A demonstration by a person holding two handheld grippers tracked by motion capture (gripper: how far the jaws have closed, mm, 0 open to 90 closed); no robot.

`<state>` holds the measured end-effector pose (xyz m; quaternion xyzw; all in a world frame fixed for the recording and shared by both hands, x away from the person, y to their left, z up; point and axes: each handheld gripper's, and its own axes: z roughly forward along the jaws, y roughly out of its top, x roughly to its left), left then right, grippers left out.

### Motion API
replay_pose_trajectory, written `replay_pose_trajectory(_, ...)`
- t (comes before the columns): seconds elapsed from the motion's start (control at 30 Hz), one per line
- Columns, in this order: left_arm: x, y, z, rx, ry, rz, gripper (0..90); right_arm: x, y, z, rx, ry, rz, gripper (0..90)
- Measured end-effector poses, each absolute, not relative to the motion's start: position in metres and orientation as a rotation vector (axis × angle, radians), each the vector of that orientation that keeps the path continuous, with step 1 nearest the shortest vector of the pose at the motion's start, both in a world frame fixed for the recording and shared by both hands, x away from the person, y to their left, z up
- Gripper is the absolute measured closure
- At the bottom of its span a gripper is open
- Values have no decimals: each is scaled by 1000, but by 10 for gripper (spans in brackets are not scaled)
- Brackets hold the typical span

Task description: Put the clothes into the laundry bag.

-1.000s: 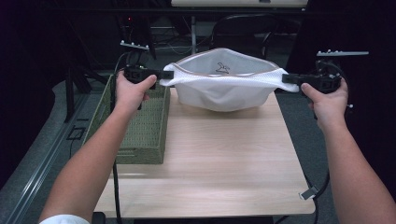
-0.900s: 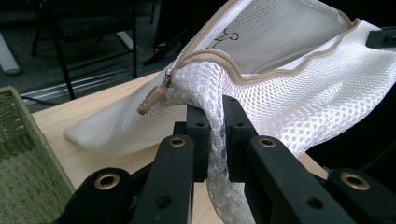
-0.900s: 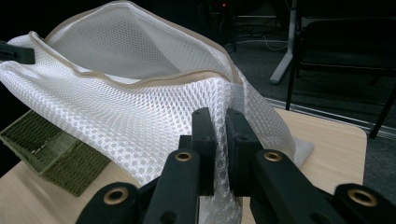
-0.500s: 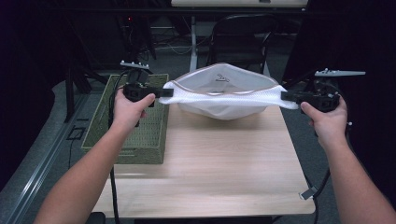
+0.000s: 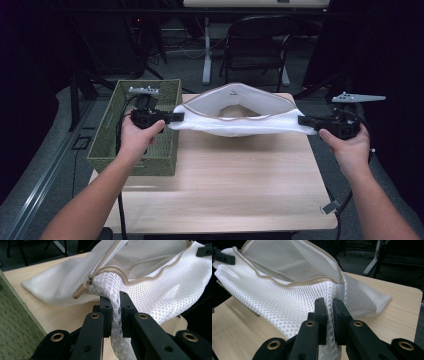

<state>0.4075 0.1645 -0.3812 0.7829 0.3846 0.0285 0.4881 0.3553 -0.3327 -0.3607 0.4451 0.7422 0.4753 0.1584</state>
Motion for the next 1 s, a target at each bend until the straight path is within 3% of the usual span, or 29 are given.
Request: replay_pose_trajectory(1.0, 375, 162, -410, 1944, 904, 76, 835, 321, -339, -403, 1284, 2118, 1404, 830)
